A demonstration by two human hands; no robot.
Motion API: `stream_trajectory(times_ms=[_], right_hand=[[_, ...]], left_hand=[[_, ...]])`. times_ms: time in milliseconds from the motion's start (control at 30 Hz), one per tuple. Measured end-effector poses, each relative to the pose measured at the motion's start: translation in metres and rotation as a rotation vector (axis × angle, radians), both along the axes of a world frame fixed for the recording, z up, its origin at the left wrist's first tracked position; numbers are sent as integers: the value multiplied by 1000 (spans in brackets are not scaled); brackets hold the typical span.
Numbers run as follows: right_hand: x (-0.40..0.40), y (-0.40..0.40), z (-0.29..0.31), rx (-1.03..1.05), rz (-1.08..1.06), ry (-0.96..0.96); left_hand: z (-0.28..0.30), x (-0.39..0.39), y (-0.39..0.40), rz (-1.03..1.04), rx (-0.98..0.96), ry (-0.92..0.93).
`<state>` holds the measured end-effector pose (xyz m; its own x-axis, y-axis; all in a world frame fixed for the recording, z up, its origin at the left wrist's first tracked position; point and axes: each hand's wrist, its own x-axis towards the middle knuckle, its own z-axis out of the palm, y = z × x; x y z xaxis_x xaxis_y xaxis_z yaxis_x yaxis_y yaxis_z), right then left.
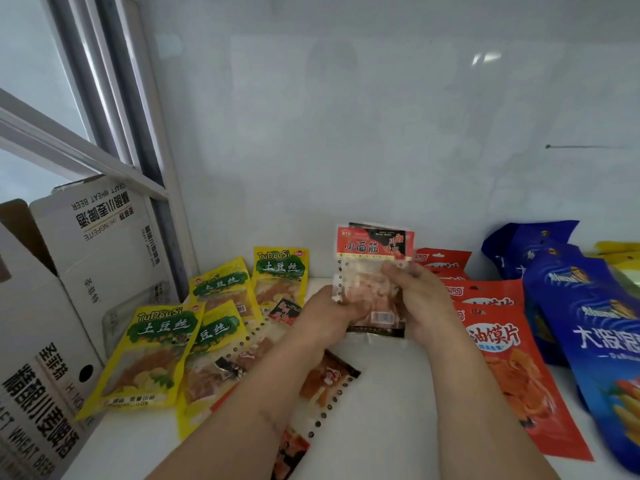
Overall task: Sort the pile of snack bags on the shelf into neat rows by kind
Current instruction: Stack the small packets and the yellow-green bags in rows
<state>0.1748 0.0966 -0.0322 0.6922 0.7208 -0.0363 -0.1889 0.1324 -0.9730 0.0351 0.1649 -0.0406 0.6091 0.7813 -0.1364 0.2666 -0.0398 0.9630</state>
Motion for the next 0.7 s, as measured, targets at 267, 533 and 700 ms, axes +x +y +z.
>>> stream_trajectory(times_ms=[267,533,700], right_hand=[[5,7,-5,-62,-69,64],[9,29,-3,-204,-140,-60],[12,42,-12,-313,-180,-157]], left_hand=[[-15,-10,7,44,-8,-8],[-6,5,6,32,264,329],[-10,20,6,-35,507,580]])
